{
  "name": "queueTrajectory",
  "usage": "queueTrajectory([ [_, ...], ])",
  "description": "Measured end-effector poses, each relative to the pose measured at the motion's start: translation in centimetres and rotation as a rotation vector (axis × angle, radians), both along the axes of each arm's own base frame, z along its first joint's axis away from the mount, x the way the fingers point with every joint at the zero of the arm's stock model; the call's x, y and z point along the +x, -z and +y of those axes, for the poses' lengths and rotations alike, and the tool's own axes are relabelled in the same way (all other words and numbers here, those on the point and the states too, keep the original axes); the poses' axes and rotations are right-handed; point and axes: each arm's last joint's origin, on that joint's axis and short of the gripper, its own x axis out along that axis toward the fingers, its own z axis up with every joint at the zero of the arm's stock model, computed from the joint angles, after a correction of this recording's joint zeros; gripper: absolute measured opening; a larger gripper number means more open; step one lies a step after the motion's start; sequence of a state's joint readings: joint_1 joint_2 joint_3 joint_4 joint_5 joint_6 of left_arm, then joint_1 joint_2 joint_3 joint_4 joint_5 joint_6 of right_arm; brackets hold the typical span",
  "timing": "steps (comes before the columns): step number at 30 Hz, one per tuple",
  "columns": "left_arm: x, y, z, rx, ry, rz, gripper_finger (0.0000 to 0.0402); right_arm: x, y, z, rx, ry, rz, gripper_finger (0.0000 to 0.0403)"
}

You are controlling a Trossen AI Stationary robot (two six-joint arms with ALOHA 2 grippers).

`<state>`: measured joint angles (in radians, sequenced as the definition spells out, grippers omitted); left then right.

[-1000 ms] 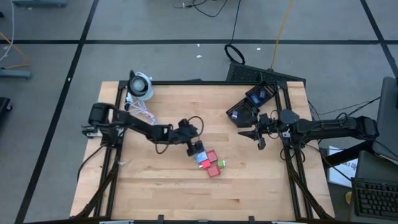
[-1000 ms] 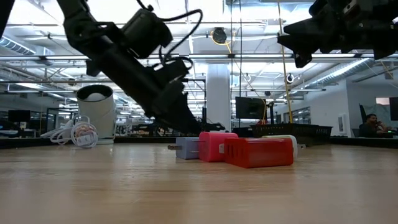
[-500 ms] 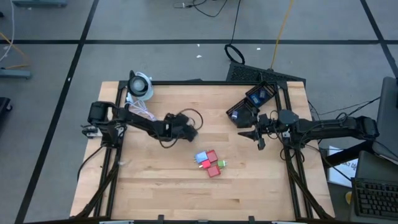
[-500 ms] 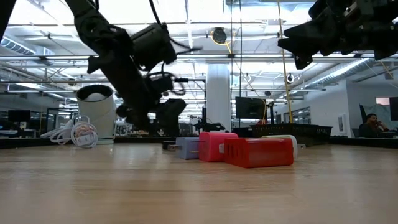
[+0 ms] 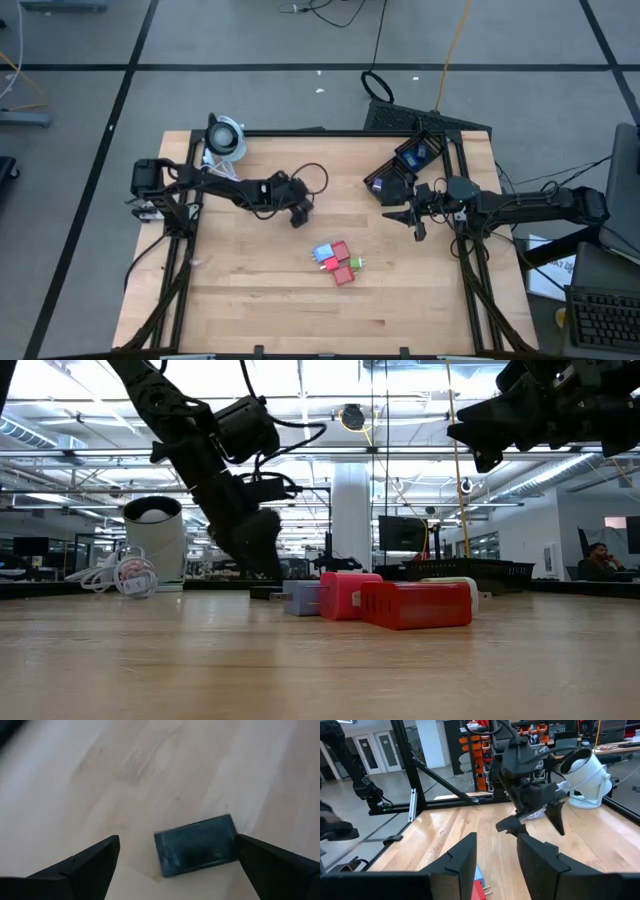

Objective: Pick & Place Office items
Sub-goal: Put the black digital timer into the top black bin

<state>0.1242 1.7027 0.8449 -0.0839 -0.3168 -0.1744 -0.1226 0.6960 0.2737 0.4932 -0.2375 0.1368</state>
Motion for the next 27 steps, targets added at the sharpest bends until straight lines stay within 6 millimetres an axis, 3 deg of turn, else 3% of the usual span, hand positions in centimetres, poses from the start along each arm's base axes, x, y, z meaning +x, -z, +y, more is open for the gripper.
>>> queueTrajectory([
  [6,0.4,0.2,0.1,0.285,0.440,0.190,0.0397,0.0,0.0,0.0,0.000,0.000,-0.003,0.0130],
  [12,0.8,0.7,1.0,0.221,0.543,0.126,0.0397,0.0,0.0,0.0,0.000,0.000,0.001,0.0130],
  [17,0.6,0.8,1.6,0.038,0.511,0.039,0.0397,0.0,0.0,0.0,0.000,0.000,0.000,0.0130],
  [20,0.6,0.8,2.0,-0.084,0.349,-0.028,0.0397,0.0,0.0,0.0,0.000,0.000,0.000,0.0130],
  [27,0.5,0.7,3.2,-0.141,-0.027,-0.117,0.0397,0.0,0.0,0.0,0.000,0.000,0.002,0.0130],
])
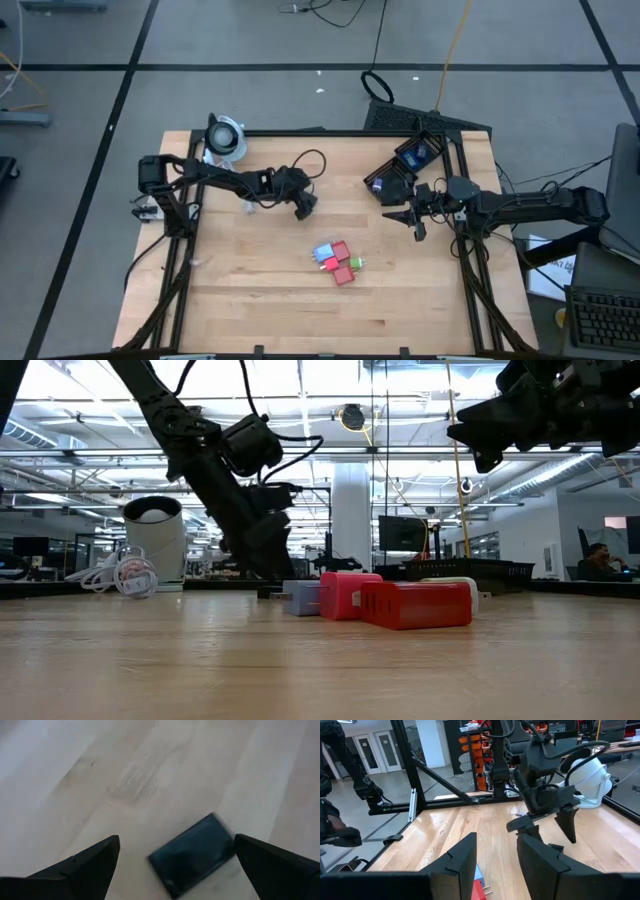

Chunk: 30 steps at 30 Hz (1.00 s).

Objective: Pick & Place Office items
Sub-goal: Put the black digital timer into the top black bin

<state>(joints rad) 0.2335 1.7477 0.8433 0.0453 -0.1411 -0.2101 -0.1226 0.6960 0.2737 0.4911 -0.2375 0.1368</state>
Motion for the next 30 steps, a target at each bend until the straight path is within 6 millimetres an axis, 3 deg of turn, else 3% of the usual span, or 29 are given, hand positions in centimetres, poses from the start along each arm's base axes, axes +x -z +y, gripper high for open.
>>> queueTrajectory([
  [3,0.2,-0.1,-0.1,-0.062,0.025,-0.034,0.0397,0.0,0.0,0.0,0.000,0.000,0.000,0.0130],
  [8,0.5,-1.2,-0.4,-0.013,0.181,-0.090,0.0397,0.0,0.0,0.0,0.001,0.000,0.005,0.0130],
  [15,0.3,0.3,-0.7,0.192,0.451,0.084,0.0397,0.0,0.0,0.0,0.000,0.000,0.003,0.0130],
  [24,0.4,2.5,0.5,0.076,0.374,0.098,0.0397,0.0,0.0,0.0,0.000,0.000,0.003,0.0130],
  [30,0.2,2.5,0.6,-0.013,0.297,0.075,0.0397,0.0,0.1,0.0,0.001,0.000,0.007,0.0130],
])
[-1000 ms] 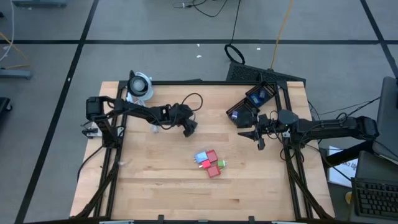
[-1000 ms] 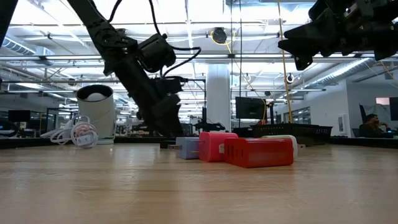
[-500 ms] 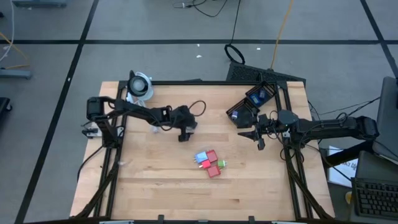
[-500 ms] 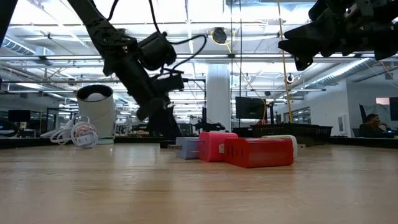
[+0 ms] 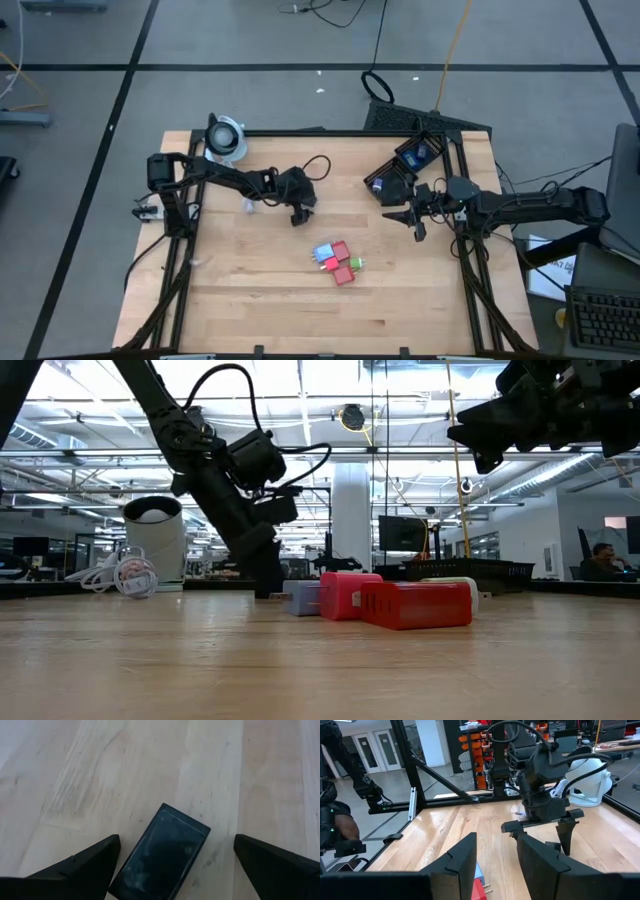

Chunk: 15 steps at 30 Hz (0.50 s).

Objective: Pick & Place Office items
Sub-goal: Put the black digital timer into the top black bin

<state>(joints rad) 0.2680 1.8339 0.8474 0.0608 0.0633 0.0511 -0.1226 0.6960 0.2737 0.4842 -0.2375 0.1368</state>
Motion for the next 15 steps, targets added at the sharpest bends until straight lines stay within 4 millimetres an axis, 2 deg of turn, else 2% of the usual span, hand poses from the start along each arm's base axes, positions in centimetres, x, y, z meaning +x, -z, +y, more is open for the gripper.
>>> queueTrajectory([
  [9,-0.11,0.20,-0.46,-0.166,-0.120,0.004,0.0397,0.00,0.03,0.01,0.006,0.000,0.004,0.0130],
  [15,-0.13,0.17,-0.57,-0.295,-0.139,-0.006,0.0397,0.00,0.04,0.00,0.005,0.000,0.004,0.0130],
])
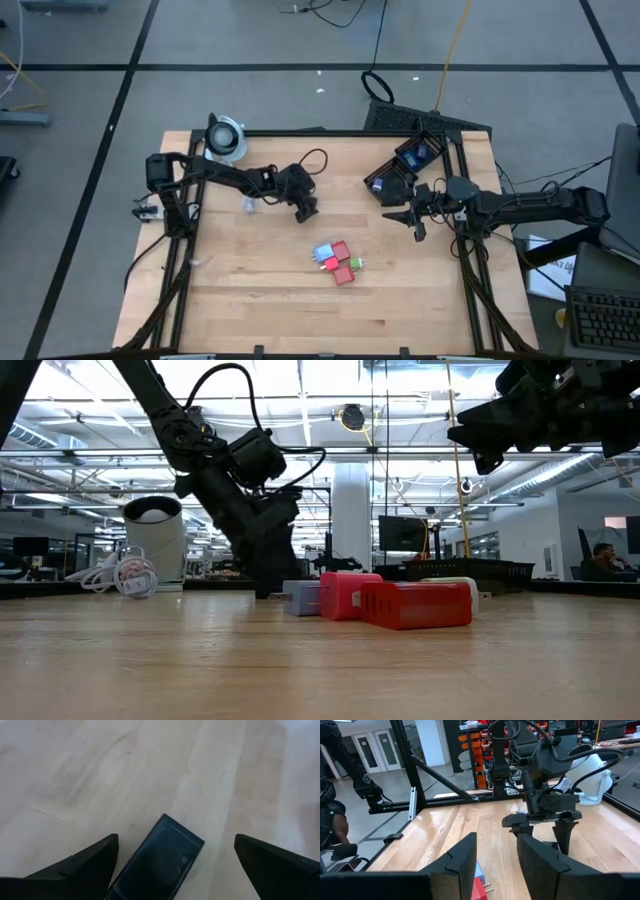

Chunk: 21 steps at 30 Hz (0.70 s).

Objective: Pick & Place Office items
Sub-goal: Put the black digital timer into the top black bin

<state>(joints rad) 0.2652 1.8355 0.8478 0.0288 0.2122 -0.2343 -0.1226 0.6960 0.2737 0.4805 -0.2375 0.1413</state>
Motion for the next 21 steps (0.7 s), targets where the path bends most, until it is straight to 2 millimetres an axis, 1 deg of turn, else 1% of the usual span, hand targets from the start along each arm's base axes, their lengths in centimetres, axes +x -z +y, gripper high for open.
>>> queueTrajectory([
  [4,0.0,-0.1,0.1,-0.087,-0.023,-0.012,0.0397,0.0,0.0,0.0,0.000,0.000,0.000,0.0130],
  [8,-0.1,-0.2,0.7,-0.189,-0.059,-0.031,0.0397,0.0,0.0,0.0,0.000,0.000,0.000,0.0130],
  [11,-0.2,-0.2,1.0,-0.210,-0.059,-0.038,0.0397,0.0,0.0,0.0,0.000,0.000,0.000,0.0130],
  [14,-0.2,-0.2,1.0,-0.189,-0.049,-0.039,0.0397,0.0,0.0,0.0,0.002,0.000,0.001,0.0130],
  [16,-0.3,-0.2,0.9,-0.156,-0.001,-0.041,0.0397,0.0,0.0,0.0,0.002,0.000,0.002,0.0130],
  [19,-0.3,-0.1,0.4,-0.025,0.137,-0.037,0.0397,0.0,0.0,0.0,0.003,0.000,0.005,0.0130],
  [21,-0.2,0.0,-0.1,0.072,0.195,-0.016,0.0397,0.0,0.1,0.0,0.001,0.000,0.007,0.0130],
])
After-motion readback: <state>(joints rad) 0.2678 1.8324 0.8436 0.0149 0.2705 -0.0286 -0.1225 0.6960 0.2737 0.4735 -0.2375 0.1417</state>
